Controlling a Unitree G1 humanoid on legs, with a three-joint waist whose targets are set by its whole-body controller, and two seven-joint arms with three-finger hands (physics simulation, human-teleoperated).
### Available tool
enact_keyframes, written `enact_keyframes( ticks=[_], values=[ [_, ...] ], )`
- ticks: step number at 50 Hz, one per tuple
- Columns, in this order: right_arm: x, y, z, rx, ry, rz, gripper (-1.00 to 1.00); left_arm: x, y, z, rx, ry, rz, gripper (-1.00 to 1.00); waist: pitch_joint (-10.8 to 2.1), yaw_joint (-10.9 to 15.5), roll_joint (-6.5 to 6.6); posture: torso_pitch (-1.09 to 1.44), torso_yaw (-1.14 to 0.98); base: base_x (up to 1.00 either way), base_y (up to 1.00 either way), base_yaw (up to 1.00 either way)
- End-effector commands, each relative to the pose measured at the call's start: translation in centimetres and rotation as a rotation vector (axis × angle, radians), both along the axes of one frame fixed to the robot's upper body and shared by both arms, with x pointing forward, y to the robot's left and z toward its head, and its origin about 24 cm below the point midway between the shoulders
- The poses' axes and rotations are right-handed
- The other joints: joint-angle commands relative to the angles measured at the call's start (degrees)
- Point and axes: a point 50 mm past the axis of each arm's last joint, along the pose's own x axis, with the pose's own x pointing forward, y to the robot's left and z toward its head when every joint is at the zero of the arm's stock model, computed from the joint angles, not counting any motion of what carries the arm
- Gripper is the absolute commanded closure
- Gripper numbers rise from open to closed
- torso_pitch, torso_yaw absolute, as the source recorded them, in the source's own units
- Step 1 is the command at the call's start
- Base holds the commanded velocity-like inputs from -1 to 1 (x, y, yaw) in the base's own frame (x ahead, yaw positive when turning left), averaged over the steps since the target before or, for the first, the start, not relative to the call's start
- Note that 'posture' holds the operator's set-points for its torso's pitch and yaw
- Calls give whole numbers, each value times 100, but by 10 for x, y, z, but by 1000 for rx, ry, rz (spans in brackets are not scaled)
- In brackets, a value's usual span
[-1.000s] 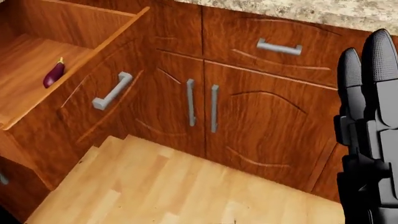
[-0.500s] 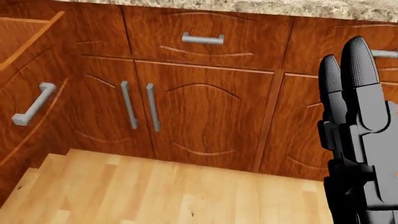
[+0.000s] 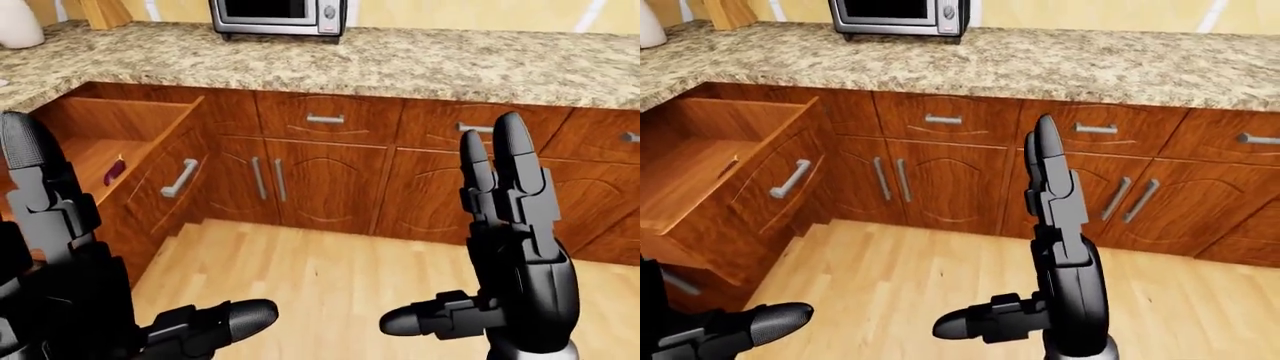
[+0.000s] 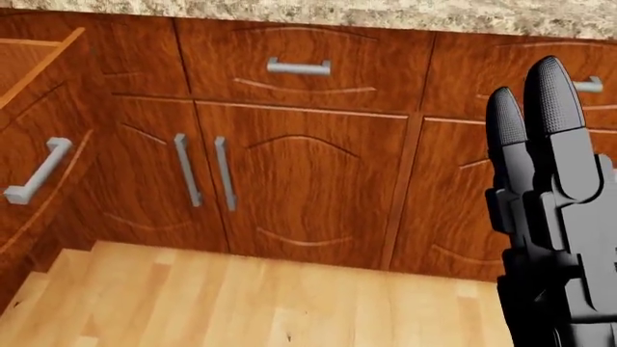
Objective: Close the right drawer.
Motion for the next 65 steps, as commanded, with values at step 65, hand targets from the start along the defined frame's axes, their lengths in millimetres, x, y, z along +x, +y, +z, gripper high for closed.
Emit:
enact_keyframes(
  ticks=[65],
  values=[
    [-3,3,5,-1,-35,34,-100,-6,-2,7,10,-58,-11,-100,61,-71,-277,0,0,0,38,0]
  ],
)
